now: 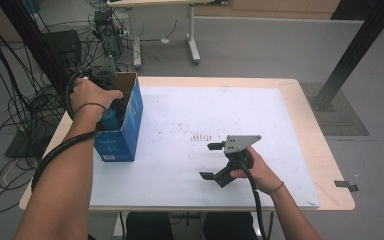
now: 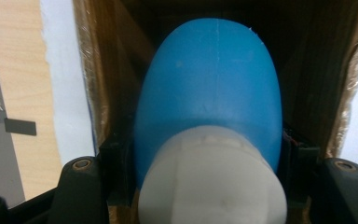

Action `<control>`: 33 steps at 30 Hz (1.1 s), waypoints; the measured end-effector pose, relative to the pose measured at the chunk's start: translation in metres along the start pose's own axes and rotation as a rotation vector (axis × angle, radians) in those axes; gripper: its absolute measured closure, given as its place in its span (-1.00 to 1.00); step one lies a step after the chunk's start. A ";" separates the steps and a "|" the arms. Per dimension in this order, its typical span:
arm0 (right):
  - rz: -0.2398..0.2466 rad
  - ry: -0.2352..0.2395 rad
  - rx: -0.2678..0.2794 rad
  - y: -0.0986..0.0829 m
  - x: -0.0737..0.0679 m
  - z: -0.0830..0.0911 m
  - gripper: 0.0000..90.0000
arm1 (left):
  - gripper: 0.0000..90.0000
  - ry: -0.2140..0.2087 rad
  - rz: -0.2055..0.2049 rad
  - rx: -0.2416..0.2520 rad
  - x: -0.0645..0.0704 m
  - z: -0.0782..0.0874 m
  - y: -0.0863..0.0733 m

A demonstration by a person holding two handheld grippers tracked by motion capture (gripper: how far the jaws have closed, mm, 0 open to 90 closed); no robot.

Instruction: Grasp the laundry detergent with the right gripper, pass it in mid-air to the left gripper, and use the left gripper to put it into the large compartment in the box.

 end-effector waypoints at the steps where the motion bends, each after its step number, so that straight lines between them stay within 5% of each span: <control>1: 0.000 0.000 -0.001 0.000 0.000 0.000 -0.95 | -0.17 0.000 0.000 -0.002 0.000 -0.001 0.000; 33: -0.002 -0.001 0.003 -0.001 0.000 0.000 -0.95 | -0.17 0.007 -0.002 -0.016 0.004 -0.005 0.000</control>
Point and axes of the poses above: each handheld gripper's, and its own axes: z roughly backward along the jaws, y roughly out of its top, x roughly to its right, the point moved 10 cm from there along -z, roughly forward along the jaws, and after that the axes turned 4 degrees about y, right-handed, at the moved point
